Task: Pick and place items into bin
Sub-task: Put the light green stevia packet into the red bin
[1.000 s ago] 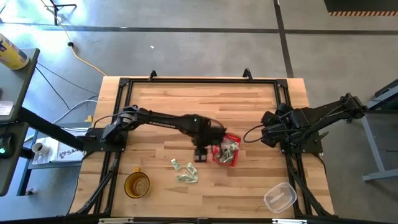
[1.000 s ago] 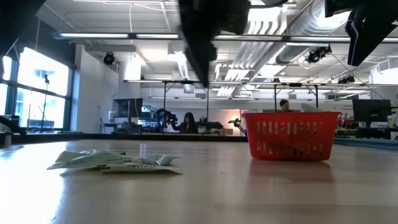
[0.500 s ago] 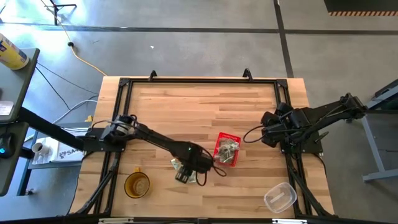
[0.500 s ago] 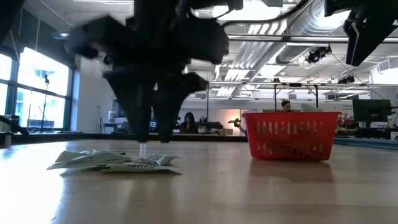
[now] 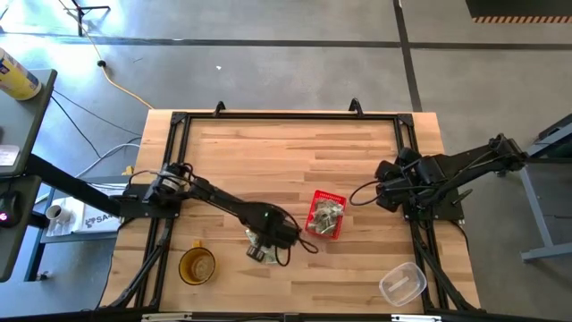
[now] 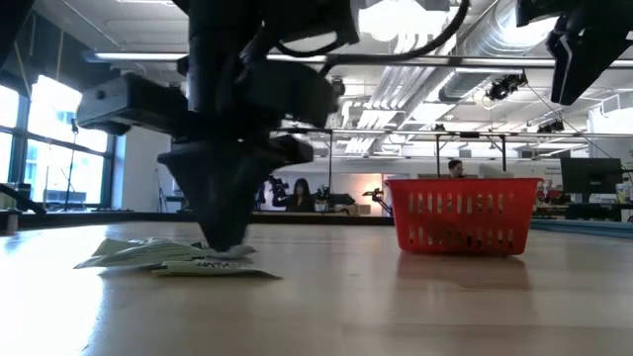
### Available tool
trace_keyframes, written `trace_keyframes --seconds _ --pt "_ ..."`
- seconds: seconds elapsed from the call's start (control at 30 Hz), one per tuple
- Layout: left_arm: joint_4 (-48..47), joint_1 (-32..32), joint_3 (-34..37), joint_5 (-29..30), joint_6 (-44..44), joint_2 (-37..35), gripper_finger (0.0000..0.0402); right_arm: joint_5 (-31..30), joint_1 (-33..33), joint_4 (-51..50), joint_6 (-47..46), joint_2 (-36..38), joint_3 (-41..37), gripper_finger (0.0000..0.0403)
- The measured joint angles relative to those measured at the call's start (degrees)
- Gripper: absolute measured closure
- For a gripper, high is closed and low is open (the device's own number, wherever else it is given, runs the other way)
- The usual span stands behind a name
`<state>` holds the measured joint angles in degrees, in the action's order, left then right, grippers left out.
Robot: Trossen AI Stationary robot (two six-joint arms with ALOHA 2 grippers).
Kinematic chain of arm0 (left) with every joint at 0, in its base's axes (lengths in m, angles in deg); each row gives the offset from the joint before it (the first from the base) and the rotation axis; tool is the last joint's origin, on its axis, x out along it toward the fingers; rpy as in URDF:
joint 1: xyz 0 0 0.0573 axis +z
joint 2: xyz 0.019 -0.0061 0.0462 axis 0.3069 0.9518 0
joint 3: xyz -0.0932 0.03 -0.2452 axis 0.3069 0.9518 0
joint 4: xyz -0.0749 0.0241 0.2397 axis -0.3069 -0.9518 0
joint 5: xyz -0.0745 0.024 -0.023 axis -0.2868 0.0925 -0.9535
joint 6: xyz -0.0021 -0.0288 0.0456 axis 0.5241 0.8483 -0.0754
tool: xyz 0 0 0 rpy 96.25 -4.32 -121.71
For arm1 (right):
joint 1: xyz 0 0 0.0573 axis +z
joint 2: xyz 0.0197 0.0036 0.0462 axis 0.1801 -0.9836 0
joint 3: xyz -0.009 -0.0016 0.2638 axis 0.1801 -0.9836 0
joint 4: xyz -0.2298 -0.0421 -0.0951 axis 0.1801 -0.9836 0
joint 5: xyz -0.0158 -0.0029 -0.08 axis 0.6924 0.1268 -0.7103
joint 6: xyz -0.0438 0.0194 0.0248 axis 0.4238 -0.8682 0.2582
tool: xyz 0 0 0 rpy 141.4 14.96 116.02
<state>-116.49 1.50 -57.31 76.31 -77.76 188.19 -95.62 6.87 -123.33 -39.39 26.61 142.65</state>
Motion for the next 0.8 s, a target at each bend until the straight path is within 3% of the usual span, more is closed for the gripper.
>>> trace_keyframes --seconds 0.1,0.3,0.4,0.47,0.57,0.67,0.8 --pt "-4.13 2.27 -0.62 2.13 -0.96 0.11 0.0379 -0.99 -0.01 0.00 0.00 0.00 0.00 0.0073" --pt "-11.44 7.70 -6.45 12.33 -4.06 -1.26 0.0352 -1.01 -0.01 -0.06 -0.07 0.00 0.00 0.0073" --pt "-11.43 10.40 -12.61 14.62 -4.56 -3.68 0.0371 -0.62 -0.01 -0.70 -1.00 0.00 0.00 0.0073" --pt "-9.08 12.03 -16.72 12.64 -2.87 -3.74 0.0381 -0.09 -0.01 -1.66 -2.23 0.00 0.00 0.0073" --pt "-1.98 13.88 -21.03 5.18 0.19 -3.60 0.0376 0.58 -0.01 -3.10 -4.78 0.00 0.00 0.0073" --pt "10.59 14.24 -21.40 -1.75 2.37 -3.32 0.0337 0.57 0.22 -3.04 -7.13 0.00 0.00 0.0073" --pt "20.14 13.57 -21.29 -2.72 3.60 -1.21 0.0284 0.70 1.10 -3.04 -8.85 0.00 0.00 0.0073"
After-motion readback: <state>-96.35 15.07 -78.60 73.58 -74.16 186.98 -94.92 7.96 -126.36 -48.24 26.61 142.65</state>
